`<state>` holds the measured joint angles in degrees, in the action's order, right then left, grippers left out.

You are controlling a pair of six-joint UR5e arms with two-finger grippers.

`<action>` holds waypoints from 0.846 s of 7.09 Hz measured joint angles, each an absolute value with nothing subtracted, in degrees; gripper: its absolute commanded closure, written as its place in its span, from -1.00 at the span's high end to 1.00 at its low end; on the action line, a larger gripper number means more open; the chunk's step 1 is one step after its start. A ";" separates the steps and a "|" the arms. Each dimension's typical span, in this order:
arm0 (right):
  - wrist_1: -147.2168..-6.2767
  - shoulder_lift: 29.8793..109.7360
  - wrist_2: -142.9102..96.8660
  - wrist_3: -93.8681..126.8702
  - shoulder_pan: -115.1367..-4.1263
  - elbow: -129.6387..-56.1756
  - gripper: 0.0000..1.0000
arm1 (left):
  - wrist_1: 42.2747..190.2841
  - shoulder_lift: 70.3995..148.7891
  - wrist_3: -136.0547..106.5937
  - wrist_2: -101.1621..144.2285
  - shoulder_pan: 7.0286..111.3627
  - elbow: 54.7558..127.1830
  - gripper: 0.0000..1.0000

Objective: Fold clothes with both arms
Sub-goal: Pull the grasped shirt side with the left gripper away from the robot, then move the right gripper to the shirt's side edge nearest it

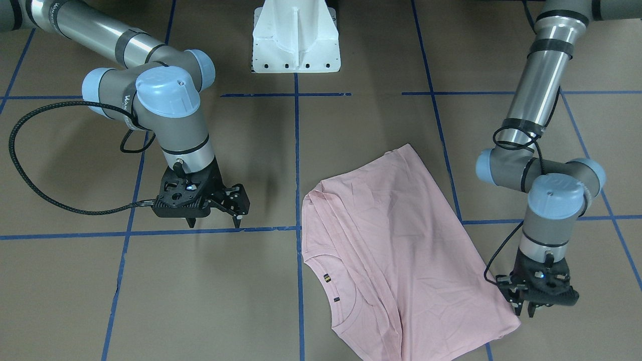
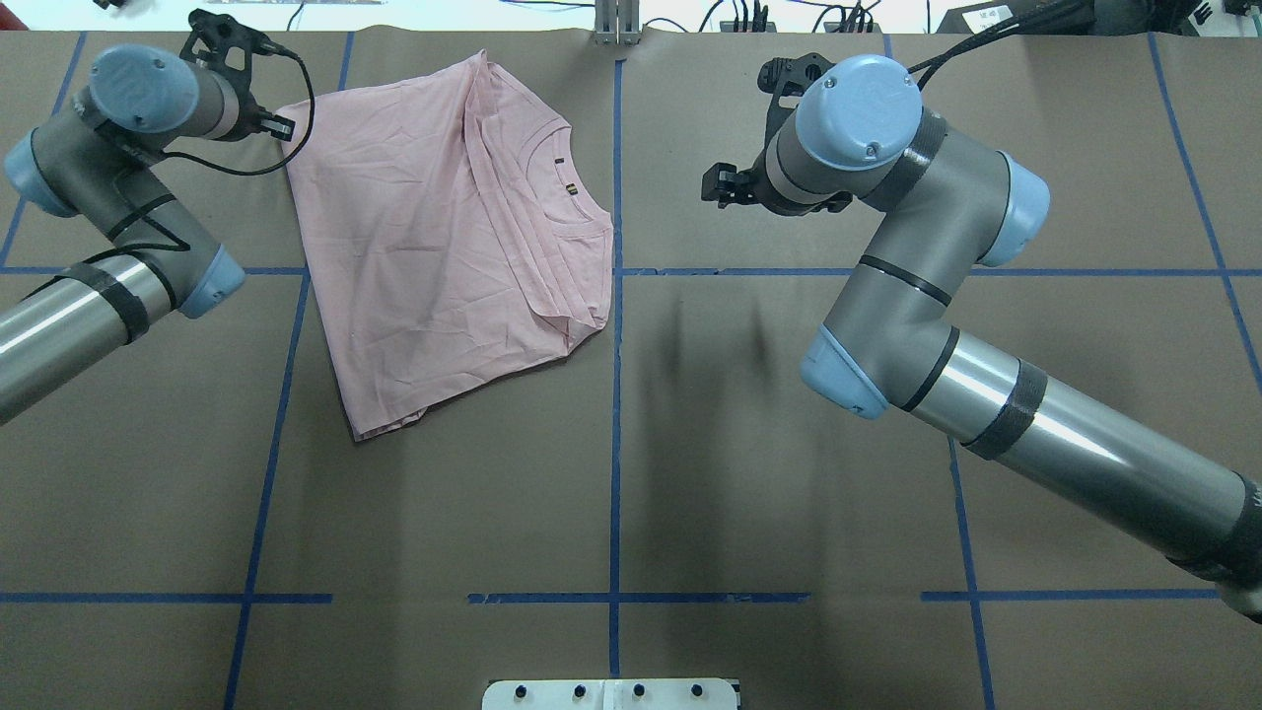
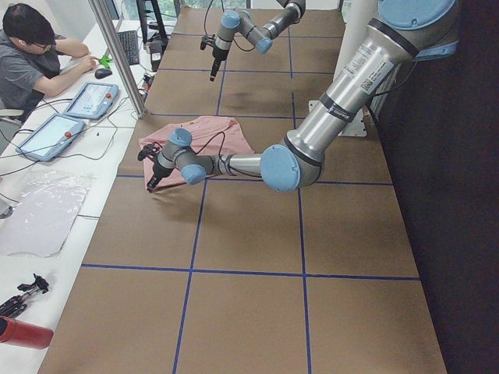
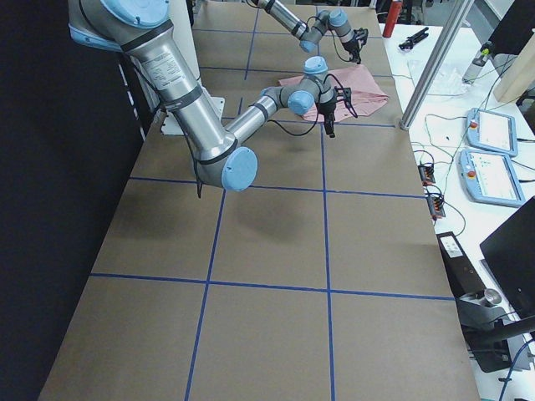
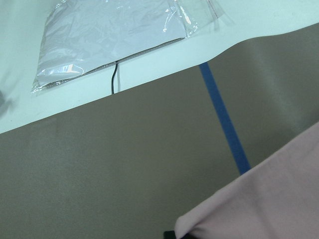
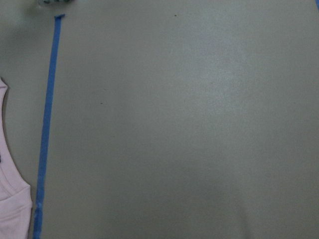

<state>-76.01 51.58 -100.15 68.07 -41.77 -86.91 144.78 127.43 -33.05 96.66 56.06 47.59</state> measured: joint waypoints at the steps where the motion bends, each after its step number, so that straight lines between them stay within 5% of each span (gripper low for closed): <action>1: -76.12 50.34 -100.17 72.08 -41.07 -86.15 0.87 | 146.78 126.08 -32.43 100.59 56.94 49.09 1.00; 3: -76.12 44.40 -99.84 81.52 -38.00 -80.56 0.66 | 147.65 124.98 -32.37 103.94 57.63 51.87 1.00; 6: -75.80 36.59 -94.92 90.02 -32.51 -70.59 0.66 | 147.82 123.97 -32.71 104.40 57.66 53.66 1.00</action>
<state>-75.80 36.59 -94.92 90.02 -32.51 -70.59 147.82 123.97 -32.71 104.40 57.66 53.66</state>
